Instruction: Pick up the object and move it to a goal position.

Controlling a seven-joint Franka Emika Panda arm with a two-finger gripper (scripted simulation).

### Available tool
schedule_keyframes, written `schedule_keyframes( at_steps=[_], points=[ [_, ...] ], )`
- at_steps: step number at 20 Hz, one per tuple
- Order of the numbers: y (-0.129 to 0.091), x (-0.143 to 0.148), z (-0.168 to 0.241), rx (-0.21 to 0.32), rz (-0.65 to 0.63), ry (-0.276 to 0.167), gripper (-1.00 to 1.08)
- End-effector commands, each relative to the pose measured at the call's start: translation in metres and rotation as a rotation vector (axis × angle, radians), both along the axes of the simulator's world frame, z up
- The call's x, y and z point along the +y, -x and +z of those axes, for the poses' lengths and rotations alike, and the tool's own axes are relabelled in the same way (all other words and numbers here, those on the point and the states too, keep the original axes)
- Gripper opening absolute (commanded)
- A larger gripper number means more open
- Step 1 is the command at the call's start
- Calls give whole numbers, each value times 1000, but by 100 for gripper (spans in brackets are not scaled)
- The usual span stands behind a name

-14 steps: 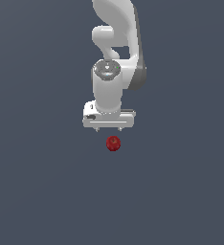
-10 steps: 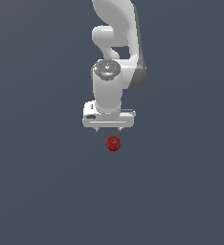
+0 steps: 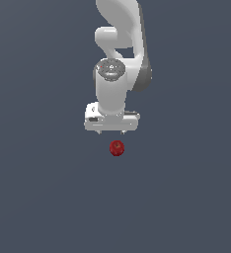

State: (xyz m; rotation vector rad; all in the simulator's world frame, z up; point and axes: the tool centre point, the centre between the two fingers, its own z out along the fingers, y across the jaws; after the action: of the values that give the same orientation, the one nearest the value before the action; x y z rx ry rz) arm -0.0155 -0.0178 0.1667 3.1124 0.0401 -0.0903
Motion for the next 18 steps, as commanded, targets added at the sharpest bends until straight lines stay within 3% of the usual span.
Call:
schedule_keyframes(
  at_steps=[1,9,18],
  points=[
    [0,0,-1,0,3,0,100],
    [-2,4,-14,-8,84,-7,100],
    [-5,14,-44,-29,284,-25,100]
  ],
)
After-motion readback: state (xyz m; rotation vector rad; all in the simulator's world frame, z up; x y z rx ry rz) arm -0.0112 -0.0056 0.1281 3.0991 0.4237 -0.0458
